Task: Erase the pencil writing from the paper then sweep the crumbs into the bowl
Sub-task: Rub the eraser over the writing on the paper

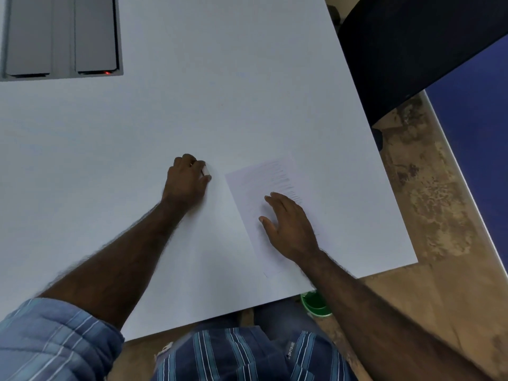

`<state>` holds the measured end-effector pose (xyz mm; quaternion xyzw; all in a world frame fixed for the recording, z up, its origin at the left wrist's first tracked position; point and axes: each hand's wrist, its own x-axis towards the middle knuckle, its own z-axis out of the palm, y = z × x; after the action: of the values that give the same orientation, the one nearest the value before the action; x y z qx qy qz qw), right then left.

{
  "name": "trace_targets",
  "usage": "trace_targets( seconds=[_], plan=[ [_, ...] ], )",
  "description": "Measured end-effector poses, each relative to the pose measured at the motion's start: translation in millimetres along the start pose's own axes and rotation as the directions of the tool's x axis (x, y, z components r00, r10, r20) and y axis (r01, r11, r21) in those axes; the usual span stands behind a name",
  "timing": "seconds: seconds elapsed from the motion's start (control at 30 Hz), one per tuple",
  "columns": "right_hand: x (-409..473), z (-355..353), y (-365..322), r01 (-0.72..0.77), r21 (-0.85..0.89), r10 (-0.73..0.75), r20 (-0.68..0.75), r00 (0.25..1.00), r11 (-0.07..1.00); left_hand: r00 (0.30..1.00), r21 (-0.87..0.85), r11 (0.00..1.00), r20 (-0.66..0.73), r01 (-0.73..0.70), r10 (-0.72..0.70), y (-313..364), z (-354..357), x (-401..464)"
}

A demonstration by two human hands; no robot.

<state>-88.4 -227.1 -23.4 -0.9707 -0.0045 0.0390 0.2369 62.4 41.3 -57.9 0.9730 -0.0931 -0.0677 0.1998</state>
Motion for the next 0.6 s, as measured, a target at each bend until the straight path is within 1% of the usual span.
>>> trace_targets(
  seconds=[0.1,0.2,0.3,0.37,0.47,0.6],
  plan=[
    [3,-1,-2,-0.011,0.072,0.011,-0.003,1.0,0.997,0.999,-0.038,0.999,-0.013,-0.035,0.034,9,2,-4],
    [9,-5,-11,-0.125,0.234,0.125,0.014,0.992,0.964,0.992,-0.098,0.987,-0.045,-0.126,0.122,30,5,-16],
    [22,-11,-21,-0.272,0.453,0.28,0.052,0.959,0.849,0.971,-0.145,0.961,-0.071,-0.236,0.228,57,12,-30],
    [31,-14,-23,-0.342,0.545,0.338,0.112,0.934,0.766,0.951,-0.159,0.938,-0.083,-0.308,0.298,72,17,-38],
    [39,-16,-23,-0.414,0.601,0.379,0.192,0.905,0.684,0.931,-0.185,0.912,-0.096,-0.365,0.353,93,25,-46],
    [48,-10,-14,-0.457,0.644,0.427,0.217,0.878,0.613,0.928,-0.225,0.901,-0.129,-0.371,0.35,108,35,-51]
  ],
)
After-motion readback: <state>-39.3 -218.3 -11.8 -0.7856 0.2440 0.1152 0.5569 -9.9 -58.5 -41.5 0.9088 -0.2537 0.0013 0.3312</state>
